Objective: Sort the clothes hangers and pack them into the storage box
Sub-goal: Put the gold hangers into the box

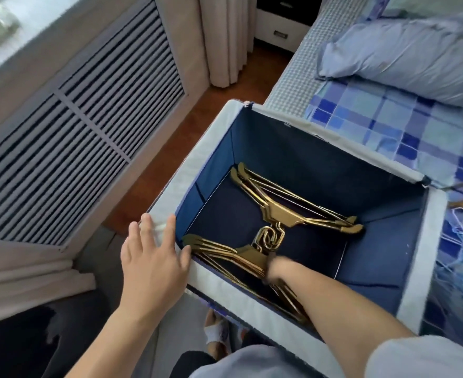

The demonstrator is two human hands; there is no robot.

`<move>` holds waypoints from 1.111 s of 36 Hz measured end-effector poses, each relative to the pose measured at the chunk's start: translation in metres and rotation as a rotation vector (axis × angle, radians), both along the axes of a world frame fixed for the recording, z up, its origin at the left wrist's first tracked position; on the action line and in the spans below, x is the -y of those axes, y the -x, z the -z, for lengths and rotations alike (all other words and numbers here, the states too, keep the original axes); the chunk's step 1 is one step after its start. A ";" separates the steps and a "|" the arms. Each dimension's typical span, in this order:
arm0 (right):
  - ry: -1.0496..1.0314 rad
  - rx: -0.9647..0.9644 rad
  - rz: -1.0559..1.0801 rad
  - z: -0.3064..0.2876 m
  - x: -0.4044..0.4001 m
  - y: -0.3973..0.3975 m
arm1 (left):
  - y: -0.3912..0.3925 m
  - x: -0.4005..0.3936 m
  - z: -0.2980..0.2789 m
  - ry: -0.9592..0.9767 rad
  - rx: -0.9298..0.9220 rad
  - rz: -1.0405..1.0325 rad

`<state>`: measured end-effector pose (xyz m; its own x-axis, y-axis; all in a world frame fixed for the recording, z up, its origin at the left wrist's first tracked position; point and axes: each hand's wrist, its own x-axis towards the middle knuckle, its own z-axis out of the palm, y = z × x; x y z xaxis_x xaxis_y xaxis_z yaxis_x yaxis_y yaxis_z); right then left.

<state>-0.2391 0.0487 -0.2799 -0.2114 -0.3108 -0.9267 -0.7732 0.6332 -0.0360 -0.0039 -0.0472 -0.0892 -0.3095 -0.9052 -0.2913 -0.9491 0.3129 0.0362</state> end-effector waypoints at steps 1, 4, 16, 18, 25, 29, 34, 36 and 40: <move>0.004 0.013 -0.003 -0.007 0.003 0.005 | 0.000 0.003 -0.002 -0.044 0.002 -0.015; 0.104 0.004 0.101 -0.041 0.004 0.019 | -0.004 0.011 -0.013 -0.095 -0.087 -0.029; 0.843 -0.066 0.877 -0.240 -0.097 0.050 | 0.085 -0.018 -0.074 -0.251 -0.625 0.371; 0.910 -0.141 0.946 -0.268 -0.137 0.052 | 0.108 -0.041 -0.088 -0.358 -0.648 0.457; 0.998 -0.290 1.210 -0.294 -0.257 0.054 | 0.156 -0.097 -0.103 -0.550 -0.637 0.668; 0.947 -0.350 1.378 -0.286 -0.331 0.045 | 0.181 -0.135 -0.107 -0.603 -0.607 0.738; 0.879 -0.380 1.486 -0.260 -0.400 0.053 | 0.205 -0.179 -0.107 -0.672 -0.581 0.725; 0.879 -0.367 1.518 -0.251 -0.419 0.068 | 0.220 -0.205 -0.104 -0.698 -0.584 0.724; 0.888 -0.306 1.448 -0.234 -0.442 0.114 | 0.258 -0.259 -0.098 -0.755 -0.615 0.682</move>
<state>-0.3532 0.4907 -0.0456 -0.8810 -0.0774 -0.4668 0.3174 0.6351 -0.7043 -0.2618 0.2115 0.0085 -0.9353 -0.1628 -0.3142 -0.3538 0.4503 0.8198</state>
